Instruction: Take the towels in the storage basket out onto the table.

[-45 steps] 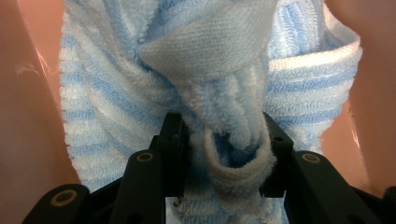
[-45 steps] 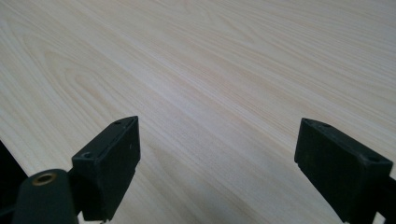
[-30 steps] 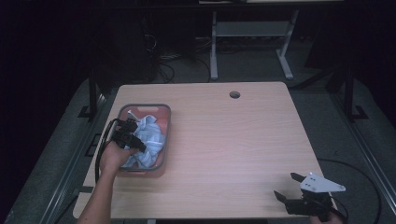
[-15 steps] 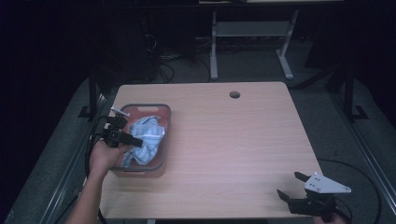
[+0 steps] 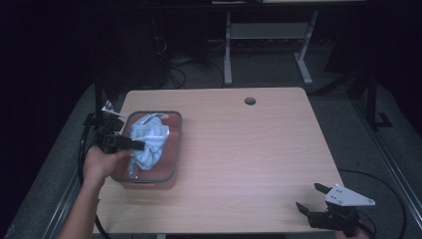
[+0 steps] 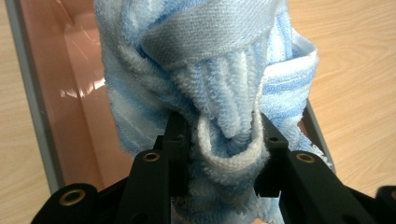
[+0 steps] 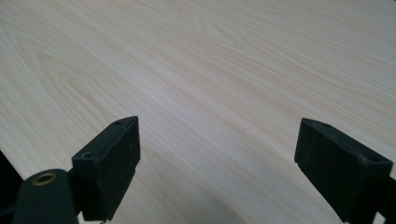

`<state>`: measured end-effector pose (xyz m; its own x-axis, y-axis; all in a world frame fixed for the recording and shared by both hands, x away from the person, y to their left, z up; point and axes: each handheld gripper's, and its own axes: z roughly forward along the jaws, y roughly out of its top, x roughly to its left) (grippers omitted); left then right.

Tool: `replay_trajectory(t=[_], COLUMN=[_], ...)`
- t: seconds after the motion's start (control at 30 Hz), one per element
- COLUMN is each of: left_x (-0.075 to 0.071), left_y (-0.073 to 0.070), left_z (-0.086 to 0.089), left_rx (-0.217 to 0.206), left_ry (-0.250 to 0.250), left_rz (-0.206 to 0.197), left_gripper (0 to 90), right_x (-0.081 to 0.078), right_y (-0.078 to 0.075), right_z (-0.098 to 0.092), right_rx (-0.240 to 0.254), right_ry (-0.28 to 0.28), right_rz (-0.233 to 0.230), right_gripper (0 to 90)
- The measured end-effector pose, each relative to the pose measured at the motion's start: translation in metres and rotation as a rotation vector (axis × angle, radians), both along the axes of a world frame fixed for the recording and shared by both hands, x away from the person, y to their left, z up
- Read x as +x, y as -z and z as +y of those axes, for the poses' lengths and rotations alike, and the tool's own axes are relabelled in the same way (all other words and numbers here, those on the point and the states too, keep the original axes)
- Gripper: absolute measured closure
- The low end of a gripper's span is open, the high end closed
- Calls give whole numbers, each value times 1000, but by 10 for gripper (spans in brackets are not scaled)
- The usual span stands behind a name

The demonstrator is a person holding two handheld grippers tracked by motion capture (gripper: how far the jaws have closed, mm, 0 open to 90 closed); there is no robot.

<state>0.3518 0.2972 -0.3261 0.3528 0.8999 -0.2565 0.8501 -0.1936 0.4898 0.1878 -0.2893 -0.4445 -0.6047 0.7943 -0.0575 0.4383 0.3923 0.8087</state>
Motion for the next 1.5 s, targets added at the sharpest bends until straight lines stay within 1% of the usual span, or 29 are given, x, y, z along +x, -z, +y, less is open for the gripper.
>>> replay_trajectory(t=[0.07, 0.13, 0.2, 0.27, 0.3, 0.33, 0.37, 0.43, 0.53, 0.57, 0.6, 0.67, 0.7, 0.8, 0.93, 0.97, 1.03, 1.07, 1.13, 1.23, 1.33, 1.43, 1.5], left_x=[-1, -1, -2, -2, -2, -2, -2, -1, -1, -1, -1, -1, -1, 0, 0, 0, 1, 1, 2, 4, 6, 8, 8], left_y=[-4, -6, -12, -15, -15, -19, -21, -22, -30, -30, -35, -39, -39, -45, -50, -53, -55, -58, -60, -64, -67, -70, -72], left_z=[0, 0, -2, -3, -3, -4, -5, -6, -12, -12, -15, -17, -17, -21, -25, -28, -29, -33, -35, -45, -53, -60, -65], left_rx=[-11, -13, -21, -30, -30, -39, -39, -41, -39, -39, -44, -46, -46, -60, -66, -71, -73, -82, -79, -64, -68, -67, -70], left_ry=[-1, -2, -1, -15, -15, -21, -22, -19, -7, -7, -3, -1, -1, 1, 6, 11, 12, 20, 25, 39, 51, 65, 74], left_rz=[-4, -7, -24, -37, -37, -45, -48, -48, -61, -61, -68, -74, -74, -86, -94, -103, -105, -110, -113, -119, -120, -123, -125], left_gripper=[639, 639, 638, 634, 634, 635, 634, 635, 634, 634, 633, 633, 633, 632, 632, 631, 630, 630, 630, 628, 628, 628, 628], right_x=[0, 0, -1, 0, 0, -1, -1, -1, -1, -1, -1, 0, 0, -1, -1, 0, 0, 0, 0, 1, 2, 2, 3], right_y=[0, 0, 0, -1, -1, -1, -1, -1, -1, -1, -1, -1, -1, -1, -2, -1, -1, -1, -1, -1, -1, -1, 0], right_z=[0, -1, -3, -5, -5, -5, -5, -5, -5, -5, -5, -5, -5, -4, -5, -5, -5, -4, -4, -4, -3, -2, -3], right_rx=[-2, -8, 3, -1, -1, -3, -1, 1, 1, 1, 2, -1, -1, -1, -1, 0, 2, 2, 1, 4, 0, 11, 3], right_ry=[0, -4, 10, 2, 2, 3, 6, 7, 7, 7, 7, 5, 5, 5, 7, 9, 9, 7, 6, 11, 6, 16, 10], right_rz=[-3, -9, -1, -13, -13, -15, -13, -16, -17, -17, -17, -16, -16, -14, -14, -16, -16, -17, -16, -13, -18, -4, -7], right_gripper=[136, 137, 137, 136, 136, 137, 137, 136, 137, 137, 137, 137, 137, 137, 137, 137, 137, 137, 137, 137, 137, 137, 137])
